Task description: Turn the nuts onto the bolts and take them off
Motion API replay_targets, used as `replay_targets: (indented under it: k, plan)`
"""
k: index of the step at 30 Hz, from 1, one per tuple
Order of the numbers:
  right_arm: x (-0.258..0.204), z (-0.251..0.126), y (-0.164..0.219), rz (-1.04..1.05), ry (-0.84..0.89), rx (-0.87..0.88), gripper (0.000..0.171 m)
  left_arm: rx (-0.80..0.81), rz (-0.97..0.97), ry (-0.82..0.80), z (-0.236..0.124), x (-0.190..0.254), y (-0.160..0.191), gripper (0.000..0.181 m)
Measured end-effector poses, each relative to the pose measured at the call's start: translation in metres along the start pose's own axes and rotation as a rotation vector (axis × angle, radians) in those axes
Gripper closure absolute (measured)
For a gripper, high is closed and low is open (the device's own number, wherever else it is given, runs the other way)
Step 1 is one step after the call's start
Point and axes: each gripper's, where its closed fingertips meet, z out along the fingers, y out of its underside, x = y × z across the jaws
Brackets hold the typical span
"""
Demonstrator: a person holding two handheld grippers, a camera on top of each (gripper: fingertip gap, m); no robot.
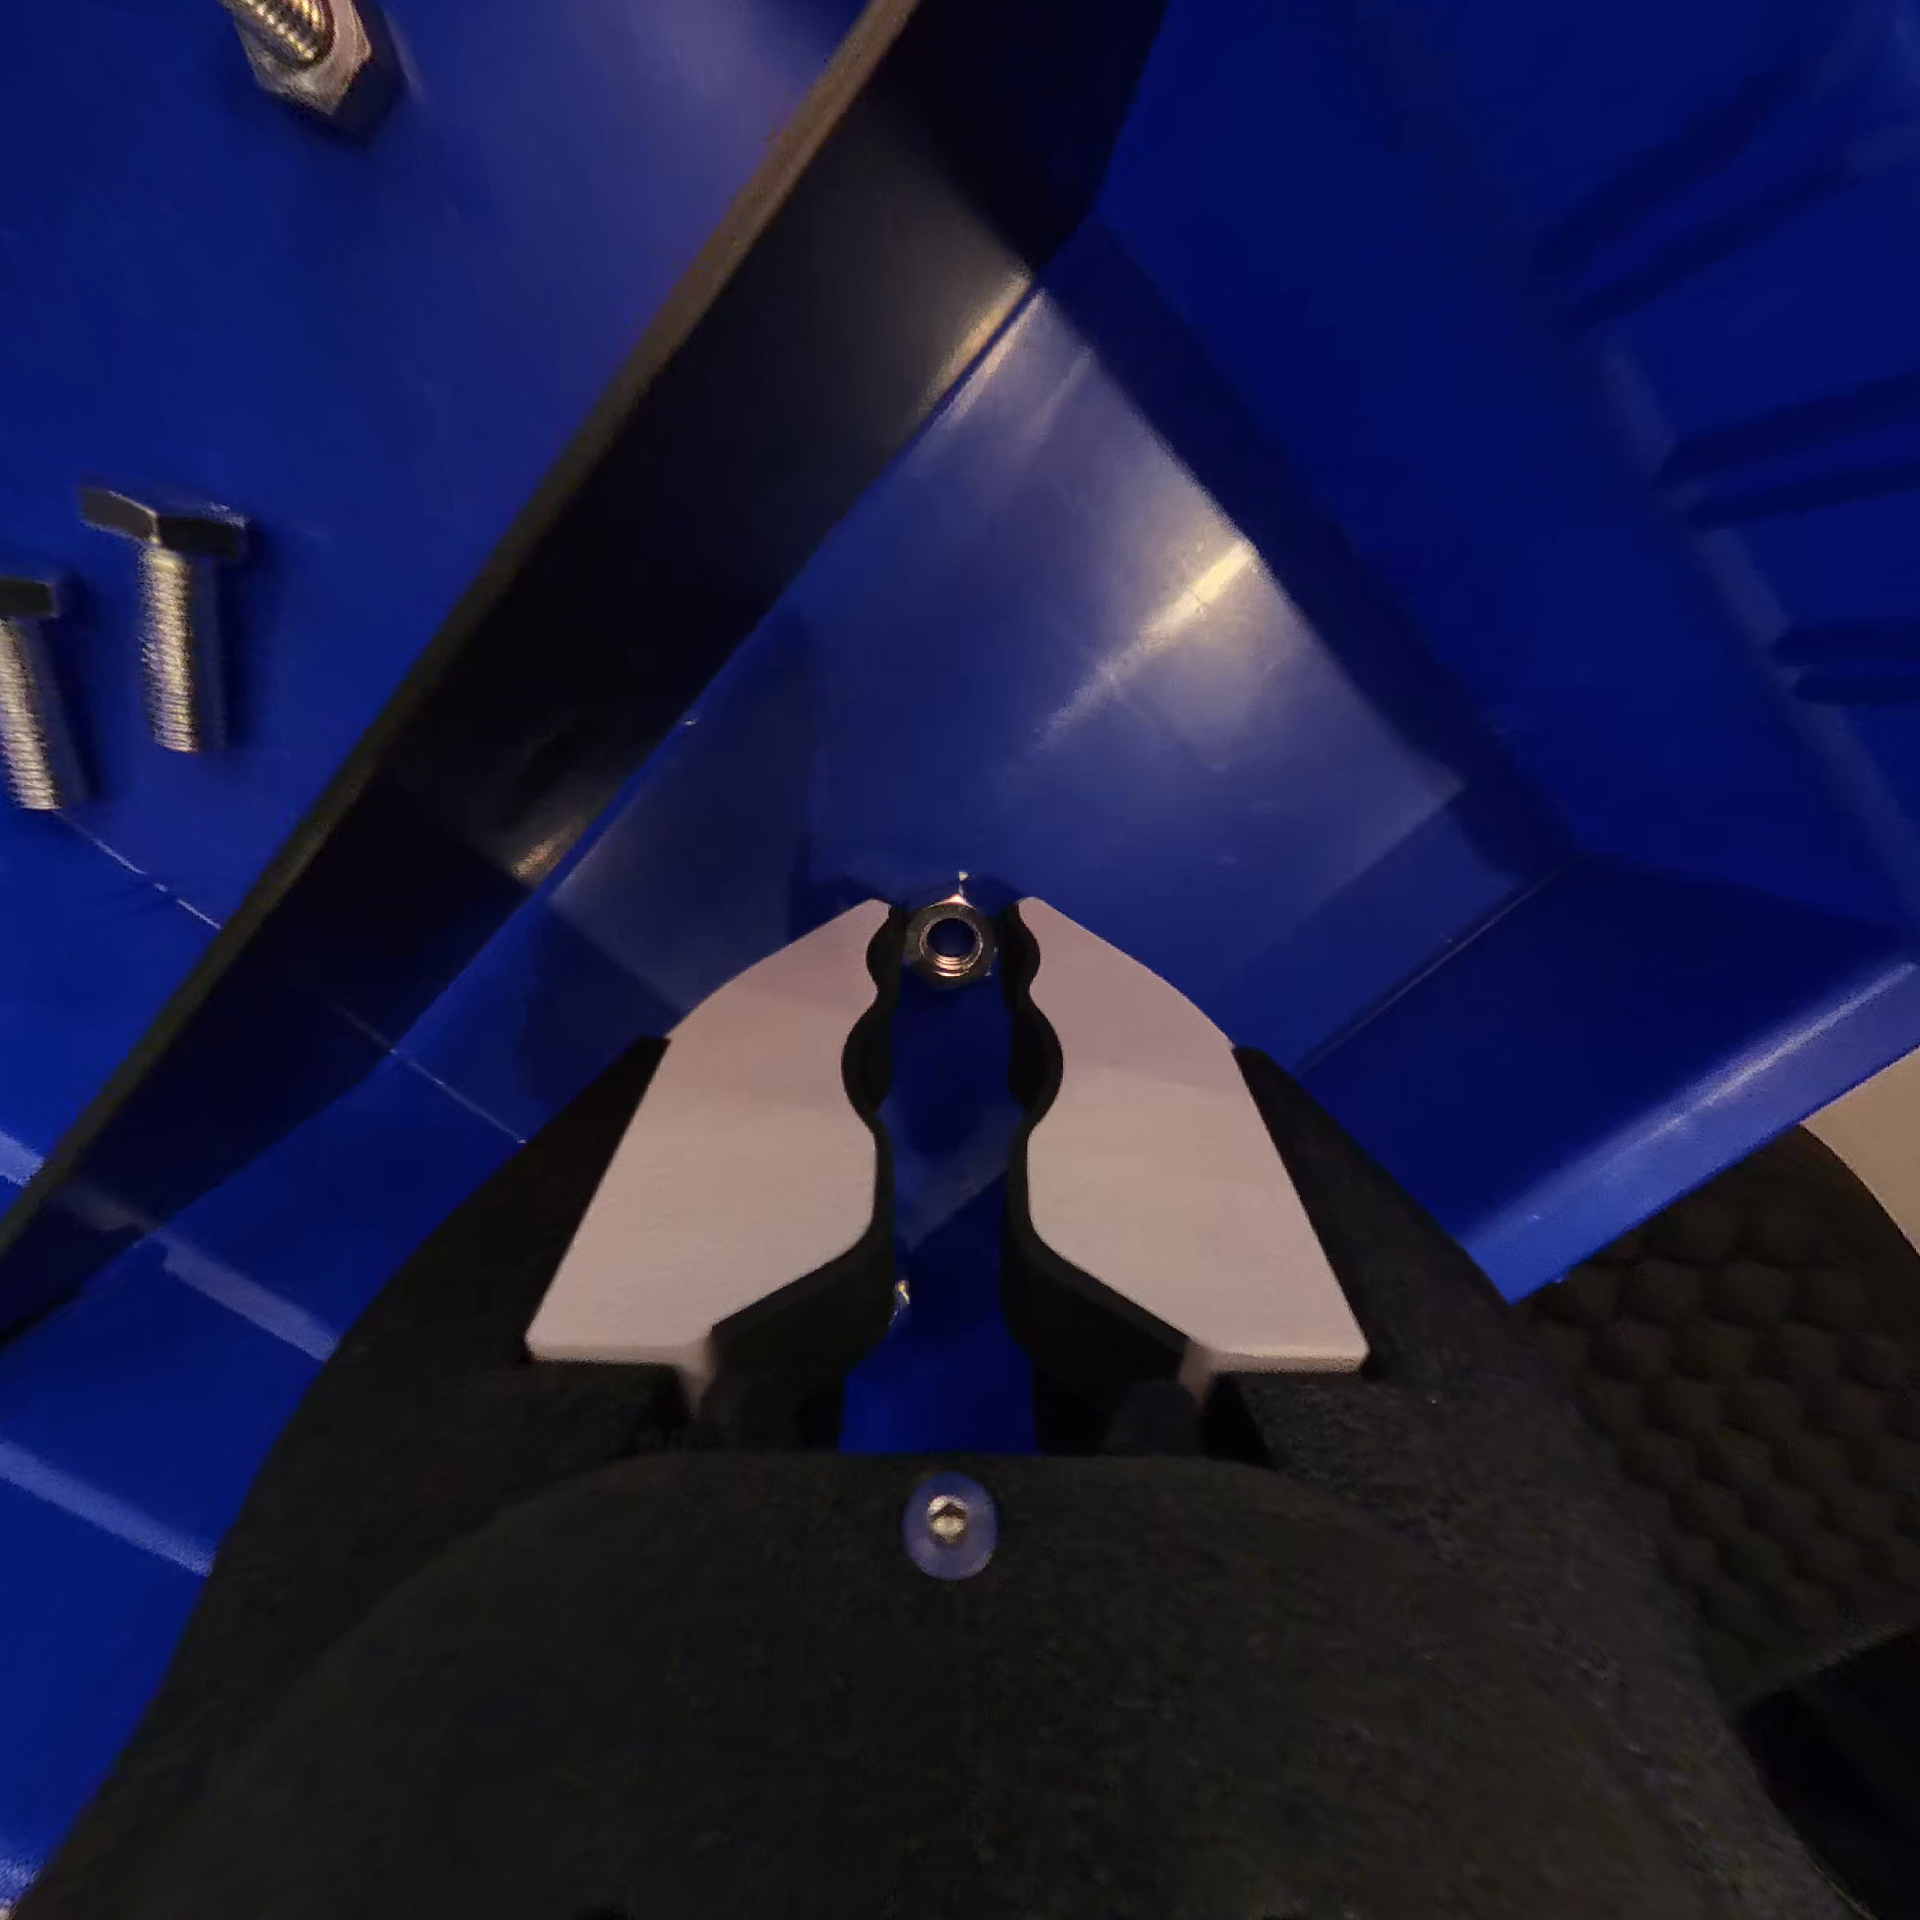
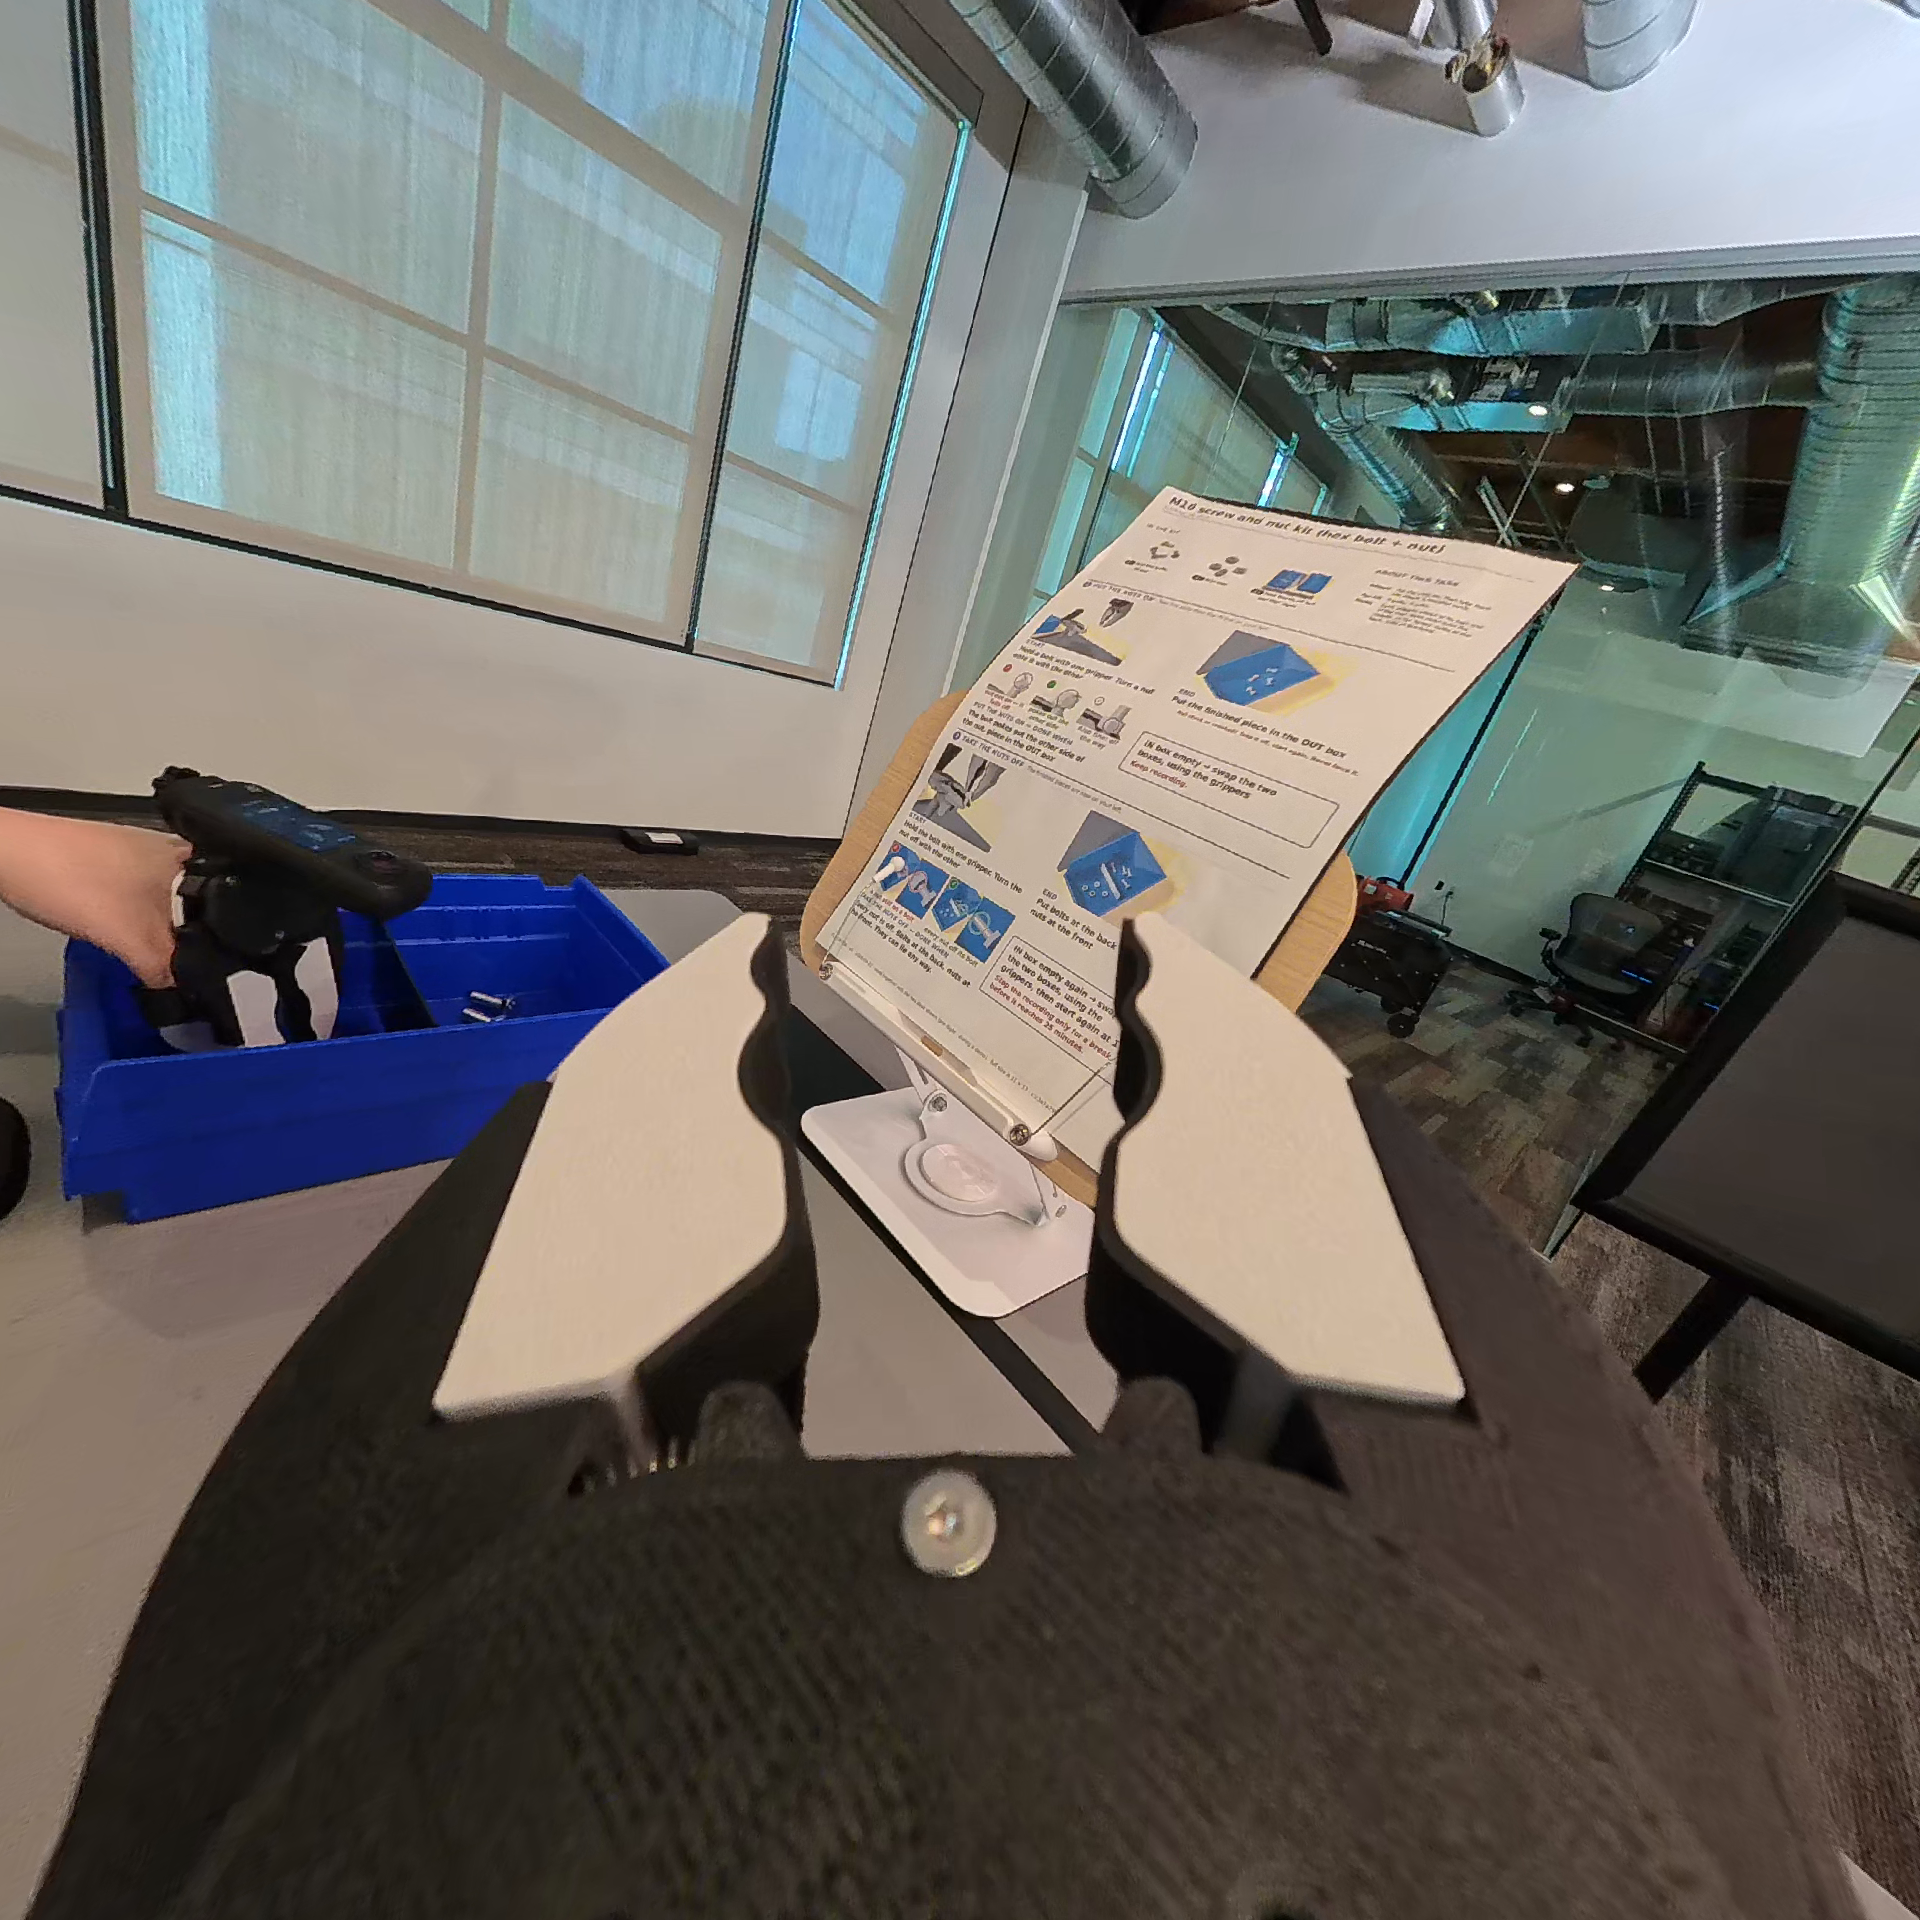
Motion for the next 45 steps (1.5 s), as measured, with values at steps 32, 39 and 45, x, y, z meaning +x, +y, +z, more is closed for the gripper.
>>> replay_targets:
  k: [32,39,45]
  plan:
    - [0.015,-0.003,0.042,-0.029,0.050,-0.256,0.124,0.137,0.377,0.090,0.045,0.193,-0.215,0.164]
    - [0.012,-0.002,0.053,-0.065,0.036,-0.321,0.123,0.134,0.353,0.120,0.051,0.194,-0.215,0.164]
    - [0.008,-0.003,0.053,-0.084,0.029,-0.330,0.120,0.228,0.317,0.124,0.037,0.195,-0.224,0.137]
